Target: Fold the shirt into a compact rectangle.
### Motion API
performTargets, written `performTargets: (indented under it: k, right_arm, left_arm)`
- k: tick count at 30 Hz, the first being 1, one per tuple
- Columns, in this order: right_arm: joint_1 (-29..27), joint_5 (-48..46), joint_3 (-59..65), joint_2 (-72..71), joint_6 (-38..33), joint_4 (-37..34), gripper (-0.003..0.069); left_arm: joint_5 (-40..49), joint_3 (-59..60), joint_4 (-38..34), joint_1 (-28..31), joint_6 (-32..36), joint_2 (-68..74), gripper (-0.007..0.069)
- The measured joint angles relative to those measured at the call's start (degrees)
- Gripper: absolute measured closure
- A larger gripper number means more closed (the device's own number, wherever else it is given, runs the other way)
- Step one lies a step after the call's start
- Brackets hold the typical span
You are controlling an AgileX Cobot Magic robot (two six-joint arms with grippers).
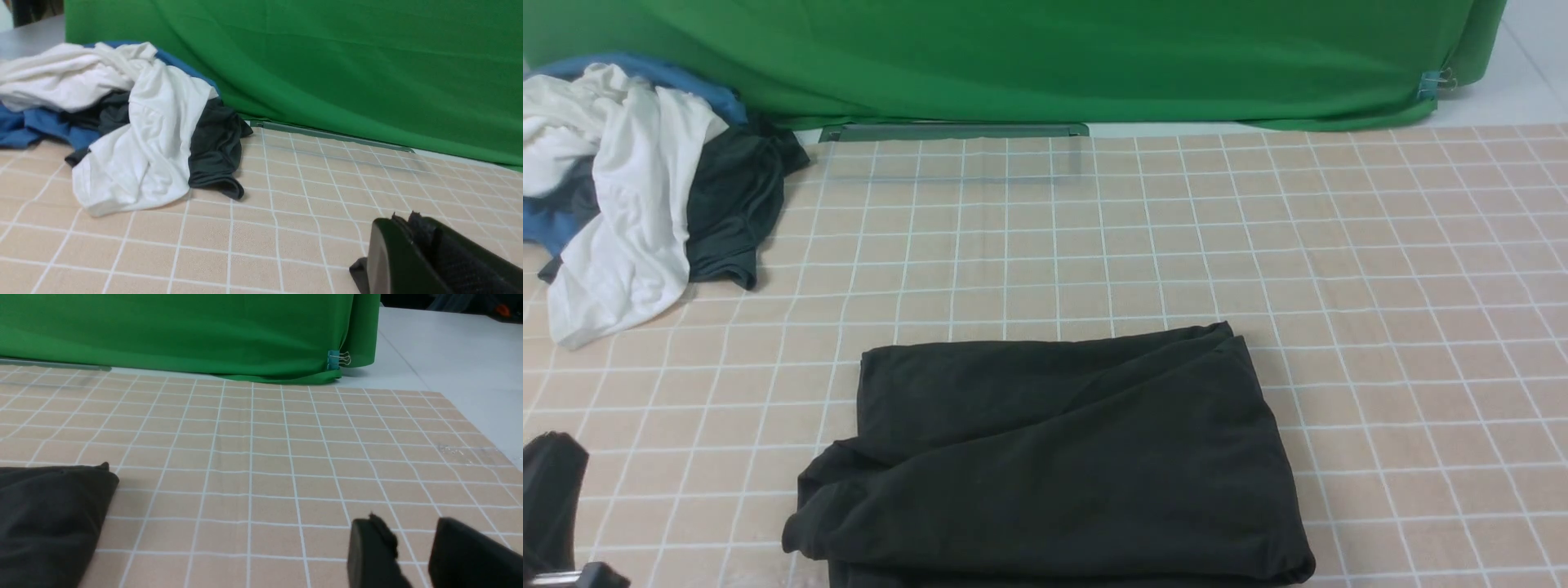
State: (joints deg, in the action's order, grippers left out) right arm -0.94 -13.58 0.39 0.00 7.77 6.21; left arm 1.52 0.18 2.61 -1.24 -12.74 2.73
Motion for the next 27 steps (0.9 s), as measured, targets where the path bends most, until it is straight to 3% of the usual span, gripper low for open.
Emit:
performTargets:
  k: [9,27]
  right_arm:
    - [0.0,0.0,0.0,0.0,0.0,0.0,0.0417]
    - [0.0,0.0,0.0,0.0,0.0,0.0,0.0417]
  left_arm:
    - [12.5,0.1,-1.3,0.4,-4.0,-2.8,0.0607]
    - [13.1,0.1,-1.4,-1.6,-2.2,-2.8,0.0607]
